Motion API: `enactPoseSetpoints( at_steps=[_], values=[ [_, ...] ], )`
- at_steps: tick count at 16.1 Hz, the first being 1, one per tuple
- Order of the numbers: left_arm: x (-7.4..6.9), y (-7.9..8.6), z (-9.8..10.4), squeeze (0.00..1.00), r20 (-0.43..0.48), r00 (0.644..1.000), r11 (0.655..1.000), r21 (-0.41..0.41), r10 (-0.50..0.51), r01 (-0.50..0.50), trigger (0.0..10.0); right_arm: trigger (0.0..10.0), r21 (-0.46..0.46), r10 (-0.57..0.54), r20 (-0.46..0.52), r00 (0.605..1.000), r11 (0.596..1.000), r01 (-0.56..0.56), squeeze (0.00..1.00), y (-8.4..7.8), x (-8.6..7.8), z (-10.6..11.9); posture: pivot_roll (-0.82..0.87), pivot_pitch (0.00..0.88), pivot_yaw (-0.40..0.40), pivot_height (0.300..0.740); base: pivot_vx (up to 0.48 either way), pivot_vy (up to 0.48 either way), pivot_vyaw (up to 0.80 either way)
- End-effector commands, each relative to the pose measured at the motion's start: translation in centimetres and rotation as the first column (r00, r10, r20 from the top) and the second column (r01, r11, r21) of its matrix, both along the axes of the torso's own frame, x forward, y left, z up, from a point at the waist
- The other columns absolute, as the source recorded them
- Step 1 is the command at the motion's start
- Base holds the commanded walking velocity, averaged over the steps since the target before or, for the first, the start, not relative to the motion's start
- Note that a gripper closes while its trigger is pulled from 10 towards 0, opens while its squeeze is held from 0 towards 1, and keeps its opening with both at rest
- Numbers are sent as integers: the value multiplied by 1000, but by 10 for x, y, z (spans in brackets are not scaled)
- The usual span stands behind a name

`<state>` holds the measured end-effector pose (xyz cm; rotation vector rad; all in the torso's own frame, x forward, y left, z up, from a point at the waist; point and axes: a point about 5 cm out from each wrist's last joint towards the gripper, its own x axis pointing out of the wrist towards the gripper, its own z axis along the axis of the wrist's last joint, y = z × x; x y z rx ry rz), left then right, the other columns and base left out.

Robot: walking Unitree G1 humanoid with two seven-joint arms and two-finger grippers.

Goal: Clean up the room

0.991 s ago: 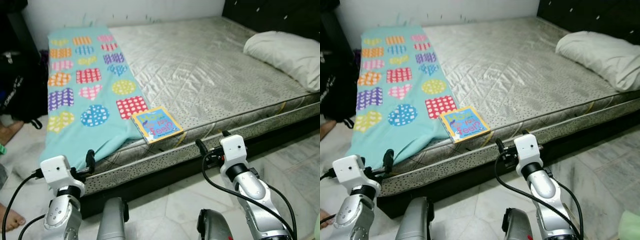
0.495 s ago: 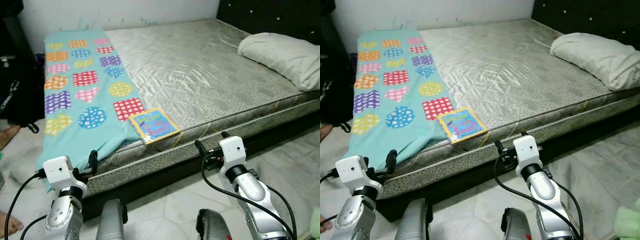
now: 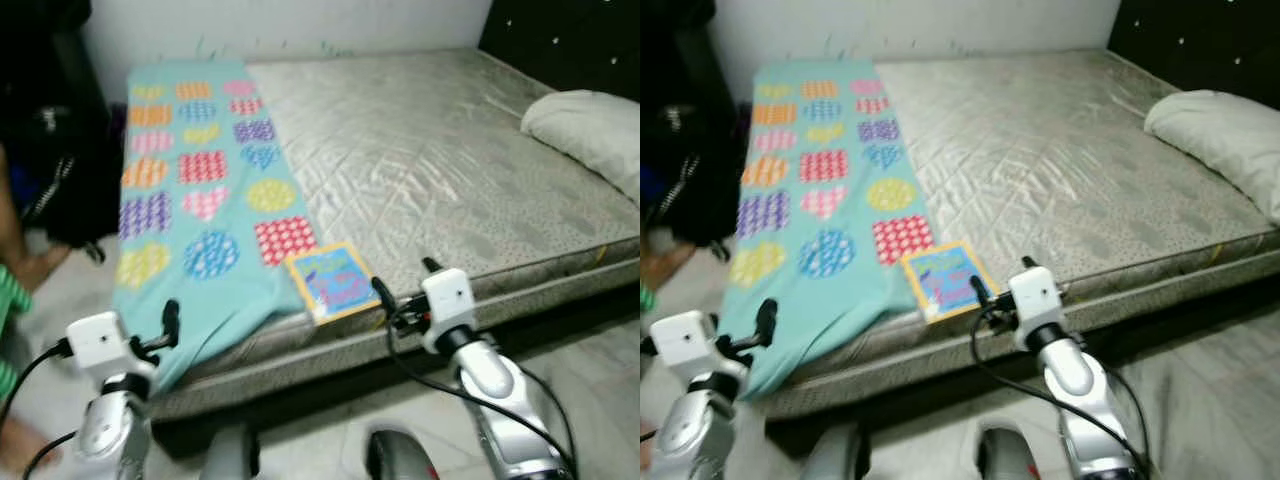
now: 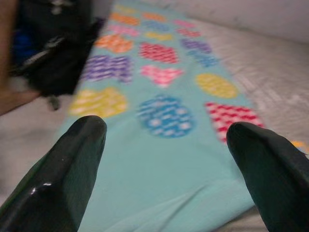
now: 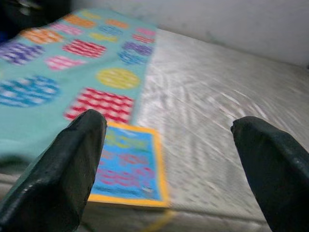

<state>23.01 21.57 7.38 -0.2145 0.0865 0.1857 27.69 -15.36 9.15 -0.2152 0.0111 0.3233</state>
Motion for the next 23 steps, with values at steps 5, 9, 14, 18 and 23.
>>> enactPoseSetpoints(
  at_steps=[5,9,14,18,23],
  values=[
    [0,-8,-4,0,-23,999,999,-25,-23,23,10000,10000,-11,-24,-22,999,1000,24,0,-9,-1,-3,-106,0,-20,577,347,0,0],
    [1,-7,-10,0,-73,997,999,-35,10,-13,10000,10000,-7,-15,-43,999,1000,15,0,-8,-2,-6,-105,0,-21,577,0,0,0],
    [6,-11,-23,0,-201,979,999,-40,-16,8,10000,10000,-34,-26,-231,973,999,18,0,-3,7,-23,-103,0,-13,577,0,0,0],
    [7,-16,-27,0,-254,965,998,-39,-60,51,10000,10000,13,-15,-363,932,1000,21,0,6,5,-35,-92,0,-3,577,0,0,0],
    [10,-20,-25,0,-266,959,995,-35,-96,89,10000,10000,45,66,-388,919,998,-53,0,17,-9,-38,-94,12,12,564,0,0,174]
  ],
)
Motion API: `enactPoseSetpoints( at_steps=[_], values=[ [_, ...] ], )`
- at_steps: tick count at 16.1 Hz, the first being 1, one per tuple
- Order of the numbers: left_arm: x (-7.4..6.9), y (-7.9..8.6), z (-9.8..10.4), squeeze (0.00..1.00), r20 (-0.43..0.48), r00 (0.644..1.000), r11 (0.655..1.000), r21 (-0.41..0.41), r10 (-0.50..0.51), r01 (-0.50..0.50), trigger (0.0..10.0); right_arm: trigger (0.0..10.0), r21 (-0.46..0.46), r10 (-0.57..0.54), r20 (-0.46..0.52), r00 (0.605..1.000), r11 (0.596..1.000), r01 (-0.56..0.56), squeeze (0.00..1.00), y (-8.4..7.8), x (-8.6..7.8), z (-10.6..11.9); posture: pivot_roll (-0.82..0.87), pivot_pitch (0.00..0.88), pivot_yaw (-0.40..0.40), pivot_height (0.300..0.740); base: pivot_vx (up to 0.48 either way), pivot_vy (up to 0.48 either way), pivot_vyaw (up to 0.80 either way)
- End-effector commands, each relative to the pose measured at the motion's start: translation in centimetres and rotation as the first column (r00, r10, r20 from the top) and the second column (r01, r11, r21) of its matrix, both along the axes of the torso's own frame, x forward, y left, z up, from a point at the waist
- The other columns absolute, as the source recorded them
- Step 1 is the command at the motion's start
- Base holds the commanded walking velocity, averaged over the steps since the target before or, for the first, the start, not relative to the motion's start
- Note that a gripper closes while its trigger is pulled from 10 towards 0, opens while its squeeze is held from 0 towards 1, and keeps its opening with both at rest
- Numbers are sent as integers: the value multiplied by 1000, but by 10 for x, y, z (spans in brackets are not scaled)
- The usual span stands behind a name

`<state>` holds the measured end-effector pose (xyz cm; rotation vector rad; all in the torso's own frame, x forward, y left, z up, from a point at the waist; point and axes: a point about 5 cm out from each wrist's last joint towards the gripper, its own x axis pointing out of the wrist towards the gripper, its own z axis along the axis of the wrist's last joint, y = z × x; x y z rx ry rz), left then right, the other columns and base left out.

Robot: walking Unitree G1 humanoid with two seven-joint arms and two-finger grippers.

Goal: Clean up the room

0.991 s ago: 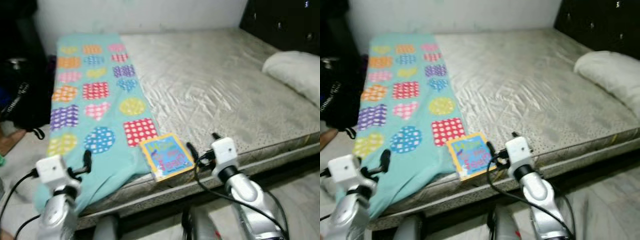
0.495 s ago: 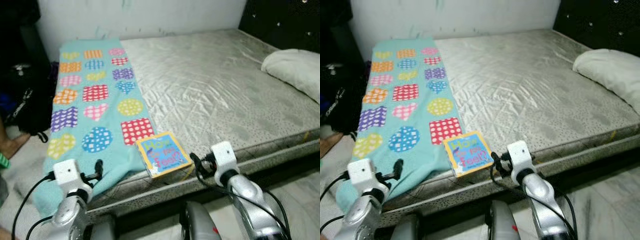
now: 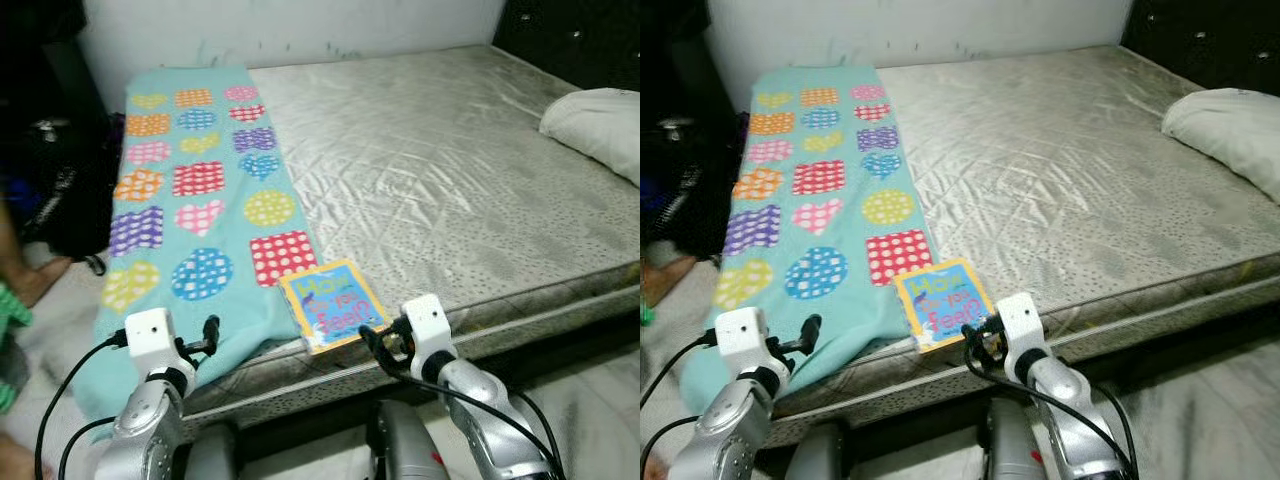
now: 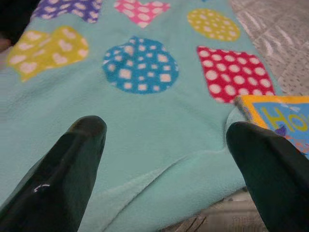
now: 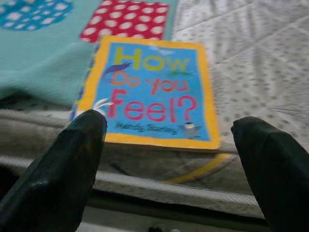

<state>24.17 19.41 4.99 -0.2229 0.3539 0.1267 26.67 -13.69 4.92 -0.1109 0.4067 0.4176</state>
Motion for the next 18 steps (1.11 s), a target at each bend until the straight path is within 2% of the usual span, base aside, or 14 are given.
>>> enactPoseSetpoints(
  at_steps=[1,8,12,18],
  values=[
    [-3,1,-1,0,-17,1000,1000,13,-13,13,10000,10000,3,8,13,1000,1000,-8,0,0,0,5,-95,12,13,556,0,0,481],
    [-4,0,-3,0,-29,1000,1000,6,-6,6,10000,10000,33,35,39,999,999,-36,0,2,-1,10,-98,12,5,556,0,0,63],
    [-2,-1,-3,0,-28,1000,1000,4,-7,7,10000,10000,30,40,34,999,999,-41,0,3,-1,9,-102,10,3,541,0,0,0],
    [3,-6,0,0,-15,1000,1000,-27,-12,11,10000,10000,83,-55,-42,998,995,58,0,11,12,7,-85,15,0,541,0,0,0]
  ],
)
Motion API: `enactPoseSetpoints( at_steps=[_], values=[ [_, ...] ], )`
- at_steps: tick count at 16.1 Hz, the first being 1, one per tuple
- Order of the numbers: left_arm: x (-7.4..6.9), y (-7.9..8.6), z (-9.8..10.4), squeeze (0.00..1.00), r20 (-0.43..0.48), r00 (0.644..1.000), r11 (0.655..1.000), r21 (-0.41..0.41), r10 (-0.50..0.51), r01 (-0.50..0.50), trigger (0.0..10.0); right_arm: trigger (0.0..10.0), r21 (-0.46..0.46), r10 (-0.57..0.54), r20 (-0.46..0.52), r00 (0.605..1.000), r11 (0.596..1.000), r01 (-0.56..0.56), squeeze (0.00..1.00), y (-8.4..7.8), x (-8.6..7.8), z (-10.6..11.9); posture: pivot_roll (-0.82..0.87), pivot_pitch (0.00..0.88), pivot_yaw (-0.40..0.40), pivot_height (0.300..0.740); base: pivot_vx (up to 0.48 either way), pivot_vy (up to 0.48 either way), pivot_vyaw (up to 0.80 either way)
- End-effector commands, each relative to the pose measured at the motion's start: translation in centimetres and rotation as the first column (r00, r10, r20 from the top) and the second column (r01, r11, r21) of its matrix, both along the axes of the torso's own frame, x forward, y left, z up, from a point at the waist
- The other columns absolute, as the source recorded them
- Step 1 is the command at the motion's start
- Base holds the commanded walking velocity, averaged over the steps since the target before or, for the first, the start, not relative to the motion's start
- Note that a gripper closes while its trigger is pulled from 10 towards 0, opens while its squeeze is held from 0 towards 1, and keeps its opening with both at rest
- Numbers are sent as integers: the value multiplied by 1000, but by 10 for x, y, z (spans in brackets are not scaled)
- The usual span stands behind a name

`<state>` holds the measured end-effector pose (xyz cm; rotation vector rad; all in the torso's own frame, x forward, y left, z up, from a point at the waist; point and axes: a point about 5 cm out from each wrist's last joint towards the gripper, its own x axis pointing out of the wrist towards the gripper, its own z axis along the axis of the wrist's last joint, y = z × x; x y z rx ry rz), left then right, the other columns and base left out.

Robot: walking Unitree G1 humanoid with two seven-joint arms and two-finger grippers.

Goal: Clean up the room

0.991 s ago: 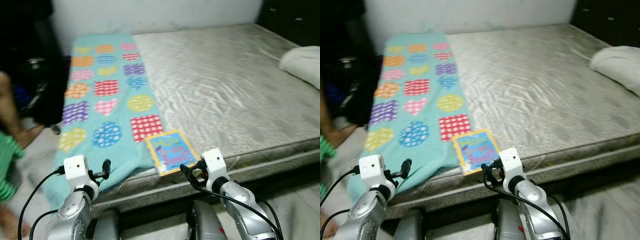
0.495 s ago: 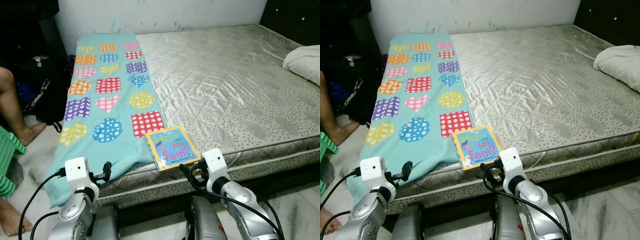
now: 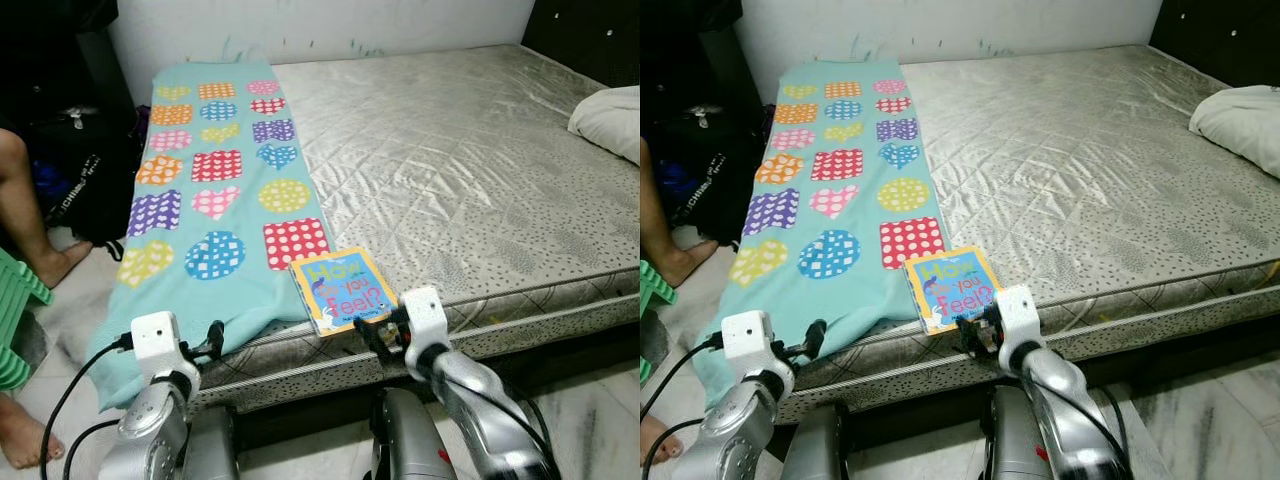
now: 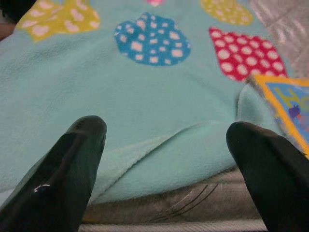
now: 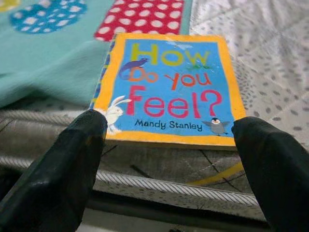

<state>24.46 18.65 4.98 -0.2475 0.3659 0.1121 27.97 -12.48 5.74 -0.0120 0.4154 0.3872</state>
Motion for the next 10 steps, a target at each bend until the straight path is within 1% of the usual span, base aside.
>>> enactPoseSetpoints(
  at_steps=[1,2,3,5,7,8,10],
  values=[
    [4,-3,1,0,-4,1000,1000,-11,-13,13,10000,10000,19,-29,-50,998,999,30,0,5,3,-4,-77,19,1,541,0,0,0],
    [8,-12,1,0,-29,997,997,-27,-72,71,10000,10000,10,-69,-137,988,997,71,0,9,5,-13,-72,23,1,541,0,0,0],
    [6,-23,-2,0,-76,986,989,-33,-145,143,10000,10000,16,-88,-188,978,996,93,0,13,5,-20,-51,32,3,541,0,0,0],
    [-1,-32,-5,0,-111,968,974,-34,-225,223,10000,10000,30,-111,-221,969,992,121,0,21,7,-24,-32,44,8,541,0,0,0],
    [-9,-33,-7,0,-136,957,967,-41,-255,251,10000,10000,57,-166,-252,954,981,185,0,28,12,-26,-1,56,13,541,0,0,0],
    [-12,-31,-6,0,-143,957,968,-42,-252,248,10000,10000,89,-206,-283,937,967,239,0,32,16,-28,14,59,14,541,0,0,0],
    [-17,-28,0,0,-133,958,967,-50,-253,248,10000,10000,189,-250,-357,900,924,332,0,45,20,-32,56,66,20,541,0,0,0]
  ],
)
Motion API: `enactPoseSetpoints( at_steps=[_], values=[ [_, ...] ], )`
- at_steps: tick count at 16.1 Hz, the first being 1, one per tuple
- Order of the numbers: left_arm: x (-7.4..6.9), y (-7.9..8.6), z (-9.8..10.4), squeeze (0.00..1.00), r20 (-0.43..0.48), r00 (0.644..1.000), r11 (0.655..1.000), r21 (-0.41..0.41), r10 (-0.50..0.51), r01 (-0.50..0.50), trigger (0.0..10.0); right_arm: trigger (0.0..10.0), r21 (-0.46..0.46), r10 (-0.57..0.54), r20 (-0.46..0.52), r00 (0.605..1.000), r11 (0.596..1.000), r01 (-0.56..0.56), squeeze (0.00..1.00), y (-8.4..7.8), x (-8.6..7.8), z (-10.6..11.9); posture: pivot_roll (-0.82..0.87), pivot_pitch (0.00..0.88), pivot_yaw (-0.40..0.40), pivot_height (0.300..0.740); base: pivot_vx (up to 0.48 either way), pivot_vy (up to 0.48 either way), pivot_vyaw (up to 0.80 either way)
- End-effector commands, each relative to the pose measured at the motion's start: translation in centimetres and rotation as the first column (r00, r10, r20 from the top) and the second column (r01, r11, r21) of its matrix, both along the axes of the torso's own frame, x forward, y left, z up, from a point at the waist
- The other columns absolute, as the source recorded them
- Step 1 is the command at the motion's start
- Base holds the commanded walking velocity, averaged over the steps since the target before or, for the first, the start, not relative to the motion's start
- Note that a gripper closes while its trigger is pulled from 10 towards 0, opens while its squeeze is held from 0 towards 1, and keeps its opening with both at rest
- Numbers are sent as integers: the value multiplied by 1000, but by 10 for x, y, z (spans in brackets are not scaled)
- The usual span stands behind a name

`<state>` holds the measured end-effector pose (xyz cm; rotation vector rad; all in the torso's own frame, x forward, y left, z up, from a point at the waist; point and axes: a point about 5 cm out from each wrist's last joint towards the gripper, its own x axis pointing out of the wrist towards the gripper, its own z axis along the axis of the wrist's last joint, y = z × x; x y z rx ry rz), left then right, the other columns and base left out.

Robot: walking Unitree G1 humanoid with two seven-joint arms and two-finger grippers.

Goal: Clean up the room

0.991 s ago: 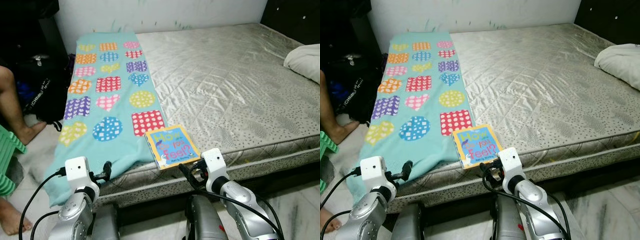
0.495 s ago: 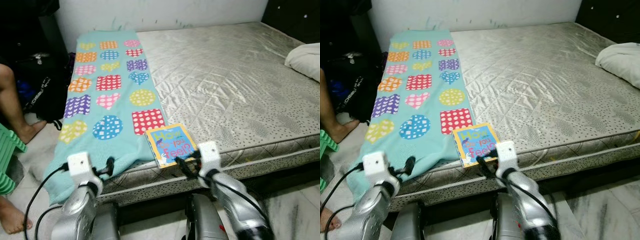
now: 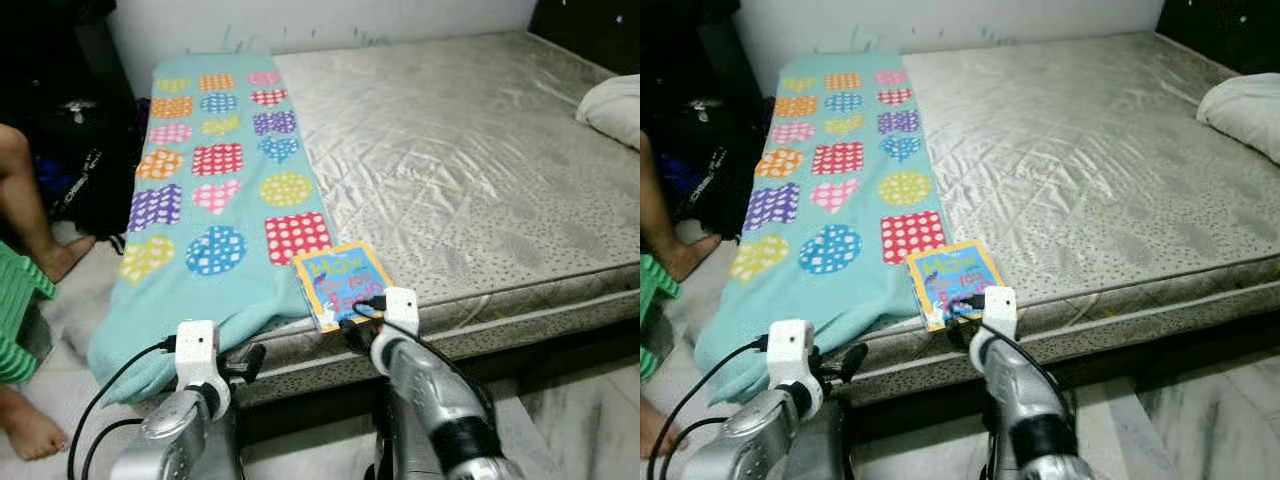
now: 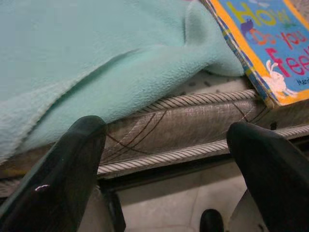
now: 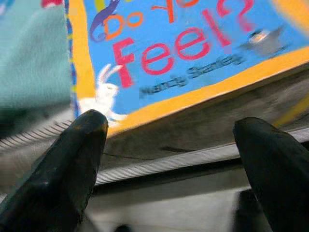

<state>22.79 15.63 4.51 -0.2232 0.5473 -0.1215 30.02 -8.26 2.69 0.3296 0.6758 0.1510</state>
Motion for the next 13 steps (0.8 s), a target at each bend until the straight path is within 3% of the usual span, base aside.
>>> enactPoseSetpoints(
  at_steps=[1,4,8,10,13],
  values=[
    [-1,3,6,0,16,1000,1000,-5,-5,5,10000,10000,55,-42,-32,999,998,43,0,6,0,-3,65,67,21,541,0,0,0],
    [-8,7,13,0,15,1000,1000,-11,-13,13,10000,10000,168,-124,-103,987,976,140,0,22,1,-9,109,78,30,541,0,0,0],
    [-14,11,15,0,-6,1000,999,-31,11,-11,10000,10000,243,-184,-134,974,946,212,0,32,5,-6,127,89,40,541,0,0,0],
    [-17,10,16,0,-12,1000,1000,-28,-1,1,10000,10000,256,-189,-137,972,941,219,0,35,7,-5,130,89,42,541,0,0,0],
    [-17,11,17,0,-16,1000,1000,-23,-5,5,10000,10000,233,-207,-125,970,945,231,0,23,9,-8,123,87,42,541,0,0,0]
  ],
)
